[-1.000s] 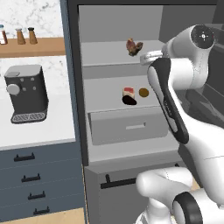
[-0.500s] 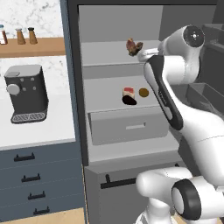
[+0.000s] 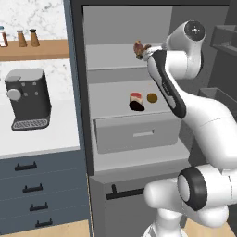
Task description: Place one avocado and one steak in each tupperware on the nearby counter, to pack two identical lunches.
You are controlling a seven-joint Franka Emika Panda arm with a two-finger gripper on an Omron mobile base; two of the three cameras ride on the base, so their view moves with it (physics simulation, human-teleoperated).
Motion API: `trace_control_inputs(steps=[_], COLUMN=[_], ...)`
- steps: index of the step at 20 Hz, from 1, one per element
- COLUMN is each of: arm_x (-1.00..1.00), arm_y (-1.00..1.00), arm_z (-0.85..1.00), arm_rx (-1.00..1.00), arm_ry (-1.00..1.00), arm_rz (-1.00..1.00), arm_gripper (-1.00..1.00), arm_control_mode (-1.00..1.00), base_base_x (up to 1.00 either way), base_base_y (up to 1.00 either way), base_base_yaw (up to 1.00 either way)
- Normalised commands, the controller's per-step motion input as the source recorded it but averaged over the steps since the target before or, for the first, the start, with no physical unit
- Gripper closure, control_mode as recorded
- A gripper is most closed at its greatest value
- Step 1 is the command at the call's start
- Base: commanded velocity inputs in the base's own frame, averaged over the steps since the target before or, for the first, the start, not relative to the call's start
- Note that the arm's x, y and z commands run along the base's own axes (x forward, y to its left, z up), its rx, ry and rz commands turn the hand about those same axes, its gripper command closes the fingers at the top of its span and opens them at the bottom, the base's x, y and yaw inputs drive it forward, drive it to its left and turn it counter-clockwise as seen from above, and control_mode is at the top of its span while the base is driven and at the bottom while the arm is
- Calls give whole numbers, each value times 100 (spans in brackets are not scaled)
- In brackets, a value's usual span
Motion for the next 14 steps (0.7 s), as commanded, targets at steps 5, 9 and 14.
trace_control_inputs(steps=[5,9,14], arm_x=[62,64,63], arm_y=[-2,-6,-1], arm_z=[-14,-23,-12], arm_rx=[1,4,4], arm_ry=[-1,0,0], arm_rz=[0,0,0], arm_gripper=[-100,-100,-100], arm_control_mode=[-100,-100,-100], base_base_x=[0,0,0], base_base_y=[0,0,0], base_base_yaw=[0,0,0])
